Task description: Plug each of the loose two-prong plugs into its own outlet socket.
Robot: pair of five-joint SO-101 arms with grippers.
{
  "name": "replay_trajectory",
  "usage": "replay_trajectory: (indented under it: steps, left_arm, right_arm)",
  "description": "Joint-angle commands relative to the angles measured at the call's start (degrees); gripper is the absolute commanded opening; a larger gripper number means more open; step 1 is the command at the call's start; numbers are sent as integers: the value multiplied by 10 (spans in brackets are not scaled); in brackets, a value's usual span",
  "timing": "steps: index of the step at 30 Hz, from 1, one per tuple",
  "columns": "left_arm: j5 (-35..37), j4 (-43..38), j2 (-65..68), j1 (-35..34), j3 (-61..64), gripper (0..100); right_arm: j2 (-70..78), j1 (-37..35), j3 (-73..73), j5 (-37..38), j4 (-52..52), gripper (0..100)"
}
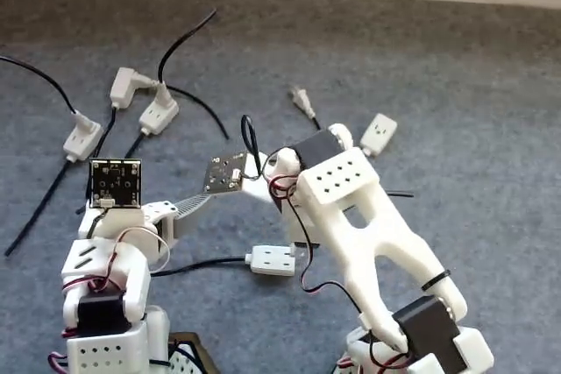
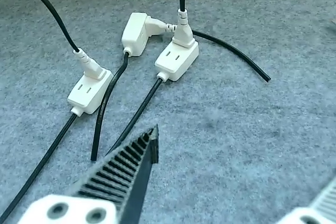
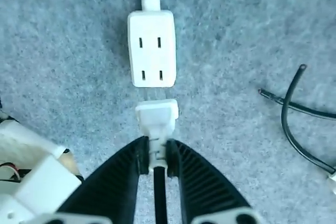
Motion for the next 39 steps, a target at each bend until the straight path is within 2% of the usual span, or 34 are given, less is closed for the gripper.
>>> replay_trajectory:
  steps: [1, 6, 11, 19, 26, 32, 36, 39]
  left_arm:
    - [6, -8, 0, 8, -8, 474]
    - [6, -8, 0, 36, -7, 476]
    - [6, -8, -1, 37, -5, 478]
    - [6, -8, 0, 51, -3, 476]
    - [-4, -8, 0, 65, 8, 475]
    - [-8, 12, 0, 112, 12, 475]
    - [-22, 12, 0, 114, 15, 475]
    - [-20, 10, -5, 87, 10, 475]
  right_arm:
    - [-11, -2, -9, -83, -58, 6]
    - [-81, -60, 15, -238, -201, 6]
    - [-188, -104, 121, -314, -291, 6]
    - [-237, -125, 159, -353, -258, 6]
    - [-243, -146, 79, -371, -207, 6]
    - [-243, -144, 49, -371, -198, 6]
    - [-243, -144, 49, -369, -198, 6]
    - [-242, -143, 50, -349, -177, 6]
